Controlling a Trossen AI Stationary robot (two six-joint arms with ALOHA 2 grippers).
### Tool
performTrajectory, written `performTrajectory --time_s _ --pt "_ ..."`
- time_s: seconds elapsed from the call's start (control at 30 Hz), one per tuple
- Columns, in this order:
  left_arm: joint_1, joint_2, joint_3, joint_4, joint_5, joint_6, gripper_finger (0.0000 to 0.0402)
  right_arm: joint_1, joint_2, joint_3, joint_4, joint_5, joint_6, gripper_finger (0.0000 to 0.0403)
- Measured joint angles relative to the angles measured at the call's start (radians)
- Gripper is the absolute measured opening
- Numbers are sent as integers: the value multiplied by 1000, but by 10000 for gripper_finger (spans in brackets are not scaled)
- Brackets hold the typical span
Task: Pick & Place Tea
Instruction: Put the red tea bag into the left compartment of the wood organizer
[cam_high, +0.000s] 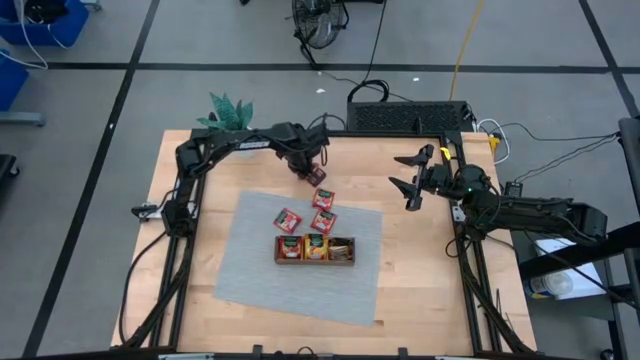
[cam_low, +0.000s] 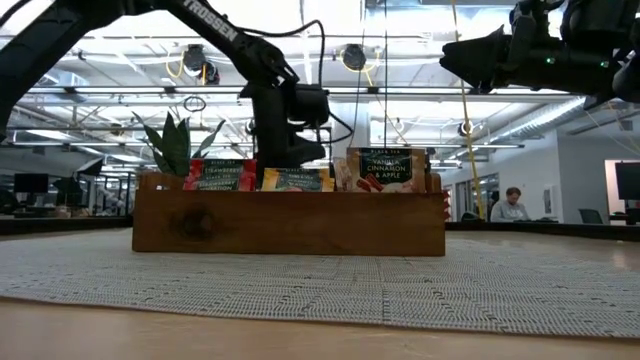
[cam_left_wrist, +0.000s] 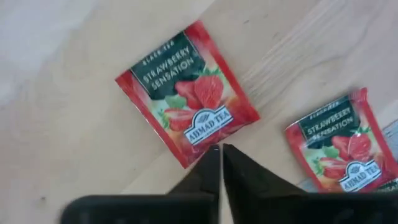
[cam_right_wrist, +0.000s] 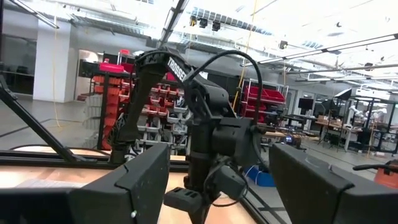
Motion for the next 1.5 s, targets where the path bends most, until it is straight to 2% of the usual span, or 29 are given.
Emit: performTrajectory --time_s 0.1,0.27,0.33,0.43,0.53,0.63,0.73,0.9,1.07,1.17,1.33,1.5 --pt "-6 -7 0 26 -4 14 63 0 0 0 0 0 -1 256" --pt "-29 4 0 40 -32 22 180 0 0 0 0 0 -1 256" --pt "-31 12 -1 46 -30 -25 230 0 0 0 0 0 -1 256" --pt "-13 14 -1 48 -9 -182 291 0 0 0 2 0 -1 255" --pt "11 14 -1 48 -9 -275 333 0 0 0 9 0 -1 255" --pt "28 14 -1 53 -11 -297 352 0 0 0 9 0 -1 254" --pt "34 30 0 64 -25 -298 352 0 0 0 9 0 -1 254" --pt "40 91 2 72 30 -299 334 0 0 0 11 0 -1 253" --pt "40 142 6 53 36 -296 319 0 0 0 12 0 2 254" --pt "35 151 11 32 4 -278 304 0 0 0 10 0 2 254" --pt "45 151 8 26 79 -268 240 0 0 0 8 0 2 254" --pt "44 153 6 37 151 -220 136 0 0 0 7 0 2 254"
